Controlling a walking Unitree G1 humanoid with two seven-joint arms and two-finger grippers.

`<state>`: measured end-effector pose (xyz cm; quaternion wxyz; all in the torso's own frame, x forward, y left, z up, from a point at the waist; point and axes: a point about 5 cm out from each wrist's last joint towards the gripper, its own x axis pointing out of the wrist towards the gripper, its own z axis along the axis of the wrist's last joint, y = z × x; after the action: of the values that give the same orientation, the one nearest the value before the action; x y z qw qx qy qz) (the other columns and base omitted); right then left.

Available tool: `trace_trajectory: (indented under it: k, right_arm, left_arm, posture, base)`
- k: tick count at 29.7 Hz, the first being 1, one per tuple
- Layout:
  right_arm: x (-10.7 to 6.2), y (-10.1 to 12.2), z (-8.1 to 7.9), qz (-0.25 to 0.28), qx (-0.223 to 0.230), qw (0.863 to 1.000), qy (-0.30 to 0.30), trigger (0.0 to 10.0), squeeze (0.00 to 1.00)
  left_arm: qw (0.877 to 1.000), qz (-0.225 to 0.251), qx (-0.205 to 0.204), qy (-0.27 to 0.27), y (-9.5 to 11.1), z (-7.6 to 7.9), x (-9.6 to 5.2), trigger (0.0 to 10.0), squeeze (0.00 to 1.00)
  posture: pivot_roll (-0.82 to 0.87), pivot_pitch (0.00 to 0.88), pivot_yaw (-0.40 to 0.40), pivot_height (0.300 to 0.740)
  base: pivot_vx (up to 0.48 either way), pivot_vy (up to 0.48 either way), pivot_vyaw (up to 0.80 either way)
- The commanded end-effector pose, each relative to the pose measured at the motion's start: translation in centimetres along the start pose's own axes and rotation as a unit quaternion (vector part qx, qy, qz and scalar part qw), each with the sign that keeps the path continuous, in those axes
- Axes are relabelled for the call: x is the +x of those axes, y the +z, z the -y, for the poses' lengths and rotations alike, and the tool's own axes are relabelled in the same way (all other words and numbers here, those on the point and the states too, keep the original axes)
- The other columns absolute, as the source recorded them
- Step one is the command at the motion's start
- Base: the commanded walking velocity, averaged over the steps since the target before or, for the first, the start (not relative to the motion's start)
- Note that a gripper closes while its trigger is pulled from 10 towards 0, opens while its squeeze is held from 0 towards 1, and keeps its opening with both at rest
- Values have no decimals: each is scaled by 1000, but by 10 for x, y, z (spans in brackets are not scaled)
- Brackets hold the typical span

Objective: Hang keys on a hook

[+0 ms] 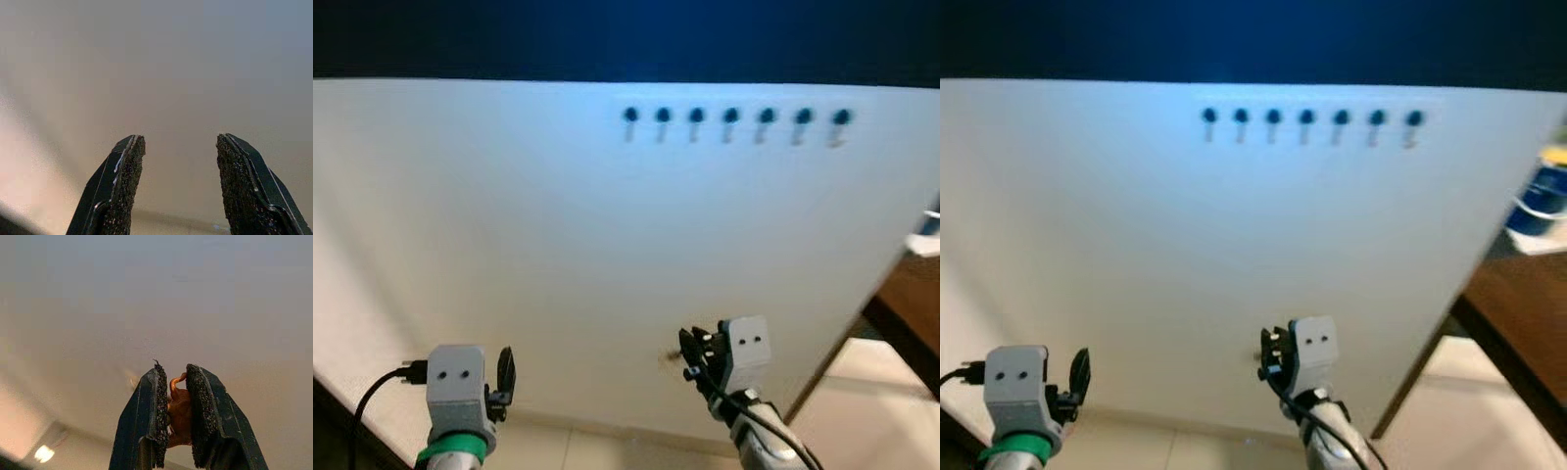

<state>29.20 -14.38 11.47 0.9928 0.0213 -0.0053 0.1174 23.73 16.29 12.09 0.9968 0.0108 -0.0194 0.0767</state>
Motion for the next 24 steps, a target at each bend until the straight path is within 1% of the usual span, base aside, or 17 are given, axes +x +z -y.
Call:
trace_trajectory:
  k: [1,4,6,9,18,20,22,24]
  right_arm:
    - [-3,-2,-1,-4,-3,1000,2,10000,0]
    - [-4,-2,-1,-3,-3,1000,1,10000,0]
    - [-7,-3,-4,-5,-6,1000,16,10000,0]
    - [-8,-3,-6,-7,-10,1000,25,10000,0]
    - [-8,-6,-11,-13,-15,999,47,10000,0]
    - [-8,-6,-11,-16,-15,998,52,10000,0]
    - [-8,-6,-11,-16,-15,998,52,10000,0]
    - [-9,-7,-11,-18,-16,998,54,10000,0]
  left_arm:
    - [1000,-1,4,0,-2,1,0,10000,0]
    - [1000,-1,4,0,-2,1,-1,10000,0]
    - [1000,5,0,1,-1,2,-1,10000,0]
    - [1000,11,-4,0,0,2,-1,10000,0]
    - [1000,21,-1,-5,1,4,-3,10000,0]
    - [999,29,-13,-7,3,3,-4,10000,0]
    - [999,29,-13,-7,3,3,-4,10000,0]
    - [999,31,-17,-8,3,3,-5,10000,0]
  posture:
    - [-171,0,126,740]
    - [-173,0,126,740]
    - [-177,0,128,740]
    - [-178,0,129,740]
    - [-179,0,127,740]
    - [-180,0,125,740]
    - [-180,0,125,740]
    - [-181,0,125,740]
  base:
    - [0,0,-800]
    - [0,0,-800]
    - [0,0,0]
    - [0,0,0]
    - [0,0,0]
    - [0,0,0]
    - [0,0,0]
    - [289,0,0]
